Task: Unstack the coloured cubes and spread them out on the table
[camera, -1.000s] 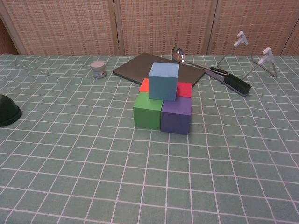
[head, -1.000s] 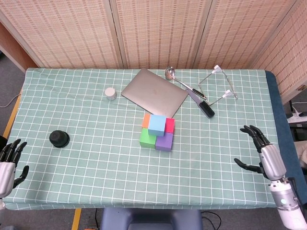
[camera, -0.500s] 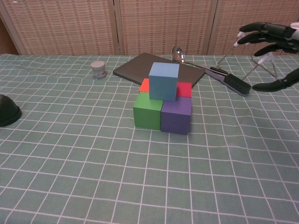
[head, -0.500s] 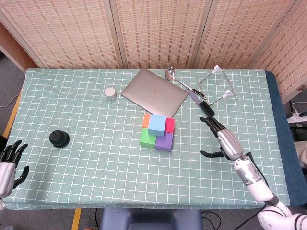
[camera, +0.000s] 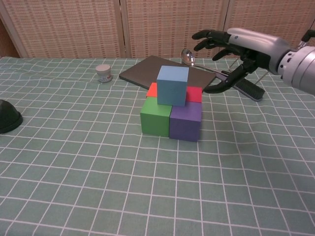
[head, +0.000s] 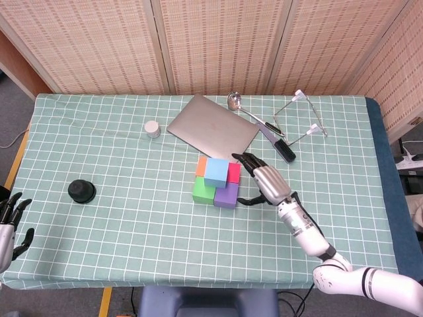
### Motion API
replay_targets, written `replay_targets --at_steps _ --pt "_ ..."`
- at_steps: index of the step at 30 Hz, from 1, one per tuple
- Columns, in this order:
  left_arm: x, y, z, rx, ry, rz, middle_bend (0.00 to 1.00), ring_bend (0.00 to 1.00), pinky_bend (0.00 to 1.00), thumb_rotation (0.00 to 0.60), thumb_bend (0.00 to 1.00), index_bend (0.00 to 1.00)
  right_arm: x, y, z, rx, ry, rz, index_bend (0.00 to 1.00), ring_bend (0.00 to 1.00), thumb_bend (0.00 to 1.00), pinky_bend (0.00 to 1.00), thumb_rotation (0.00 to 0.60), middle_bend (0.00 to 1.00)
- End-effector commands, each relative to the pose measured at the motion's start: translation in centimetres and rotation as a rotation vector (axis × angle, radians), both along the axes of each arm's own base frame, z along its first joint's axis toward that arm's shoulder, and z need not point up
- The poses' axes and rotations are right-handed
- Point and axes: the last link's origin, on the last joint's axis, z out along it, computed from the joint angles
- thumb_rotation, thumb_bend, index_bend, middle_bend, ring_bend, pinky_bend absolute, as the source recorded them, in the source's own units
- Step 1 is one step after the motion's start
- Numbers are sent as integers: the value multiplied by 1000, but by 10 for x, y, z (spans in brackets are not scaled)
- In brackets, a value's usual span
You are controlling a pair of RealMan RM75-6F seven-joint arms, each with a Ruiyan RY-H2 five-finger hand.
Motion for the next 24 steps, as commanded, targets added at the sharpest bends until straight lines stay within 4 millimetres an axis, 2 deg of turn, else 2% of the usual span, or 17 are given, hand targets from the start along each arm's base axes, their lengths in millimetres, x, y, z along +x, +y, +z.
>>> replay_targets --at_steps 1,7,12,15,24 --pt "0 0 0 -1 0 -2 118 162 332 600 393 210 18 -7 -15 17 39 10 0 41 47 152 600 96" --pt "0 0 0 -3 -5 -2 118 162 332 600 393 213 33 -14 -30 -2 94 10 0 41 46 151 600 96" --pt "0 0 0 -1 -5 -2 118 162 332 600 394 214 39 -18 -34 -10 111 9 0 41 46 151 600 96" --pt "0 0 1 3 -6 -3 118 162 332 600 393 217 47 -26 -43 -43 148 9 0 41 46 151 600 96" --pt "0 0 2 4 -7 -5 118 162 332 600 393 224 53 -38 -64 -43 191 -28 0 43 45 158 600 96"
